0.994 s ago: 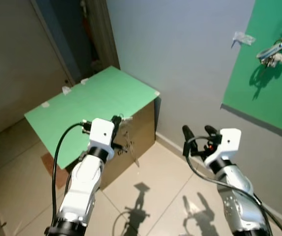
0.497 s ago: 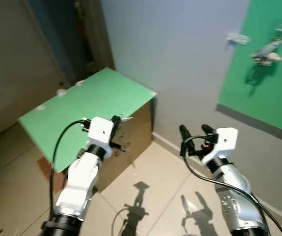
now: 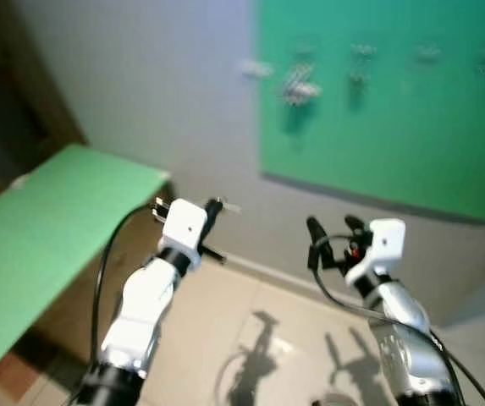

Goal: Hang keys on a hook

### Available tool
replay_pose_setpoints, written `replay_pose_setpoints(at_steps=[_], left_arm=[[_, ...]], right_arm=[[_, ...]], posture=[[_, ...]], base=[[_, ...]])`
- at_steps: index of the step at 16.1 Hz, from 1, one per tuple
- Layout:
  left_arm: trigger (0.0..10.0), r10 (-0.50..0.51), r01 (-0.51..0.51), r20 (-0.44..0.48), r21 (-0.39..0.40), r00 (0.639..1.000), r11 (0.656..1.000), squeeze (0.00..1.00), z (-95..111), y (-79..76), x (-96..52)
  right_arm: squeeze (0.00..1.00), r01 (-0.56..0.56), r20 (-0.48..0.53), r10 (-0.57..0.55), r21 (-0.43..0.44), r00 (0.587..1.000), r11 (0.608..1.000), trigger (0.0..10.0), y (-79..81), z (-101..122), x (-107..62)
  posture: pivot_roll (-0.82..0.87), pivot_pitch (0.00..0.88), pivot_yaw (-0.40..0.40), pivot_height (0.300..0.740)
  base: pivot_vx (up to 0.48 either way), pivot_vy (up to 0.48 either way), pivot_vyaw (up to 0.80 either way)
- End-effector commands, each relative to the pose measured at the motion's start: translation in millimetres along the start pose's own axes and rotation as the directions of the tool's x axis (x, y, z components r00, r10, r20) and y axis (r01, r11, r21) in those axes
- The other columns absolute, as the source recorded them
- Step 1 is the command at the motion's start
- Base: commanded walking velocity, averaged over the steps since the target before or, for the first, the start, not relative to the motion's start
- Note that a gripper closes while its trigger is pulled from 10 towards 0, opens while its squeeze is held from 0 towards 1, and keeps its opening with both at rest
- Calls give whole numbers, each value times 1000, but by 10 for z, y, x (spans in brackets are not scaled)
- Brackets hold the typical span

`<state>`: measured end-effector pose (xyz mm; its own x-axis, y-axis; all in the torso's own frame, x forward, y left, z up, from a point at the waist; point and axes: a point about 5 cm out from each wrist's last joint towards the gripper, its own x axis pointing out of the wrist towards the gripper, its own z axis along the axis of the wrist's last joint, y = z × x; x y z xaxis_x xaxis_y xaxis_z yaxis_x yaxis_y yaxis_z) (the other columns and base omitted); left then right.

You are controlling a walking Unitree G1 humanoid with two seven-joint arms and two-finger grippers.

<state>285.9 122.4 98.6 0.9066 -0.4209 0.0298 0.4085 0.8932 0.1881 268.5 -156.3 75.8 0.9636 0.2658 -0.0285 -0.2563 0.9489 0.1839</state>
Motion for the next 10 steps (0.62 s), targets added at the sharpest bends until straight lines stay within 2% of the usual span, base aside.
replay_pose_setpoints(at_steps=[1,4,8,10], left_arm=[[0,-30,30,12,-17,999,999,0,24,-59,6],[0,-14,14,12,-40,1000,999,0,24,-16,17],[0,33,-33,3,-45,999,998,0,12,72,23],[0,43,-43,2,-44,999,998,0,13,84,21]], right_arm=[[0,15,-13,-15,-3,1000,1000,10000,-39,-20,-24],[0,12,-19,-12,-4,1000,1000,10000,-28,-24,-20],[0,11,-21,-12,-23,1000,1000,10000,-25,-24,-4],[0,7,-18,-8,-24,1000,1000,10000,-21,-19,-7]], posture=[[-246,0,138,740],[-245,0,138,740],[-243,0,138,740],[-242,0,138,740]], base=[[0,-454,-644],[0,-454,-629],[301,-358,0],[0,0,0]])
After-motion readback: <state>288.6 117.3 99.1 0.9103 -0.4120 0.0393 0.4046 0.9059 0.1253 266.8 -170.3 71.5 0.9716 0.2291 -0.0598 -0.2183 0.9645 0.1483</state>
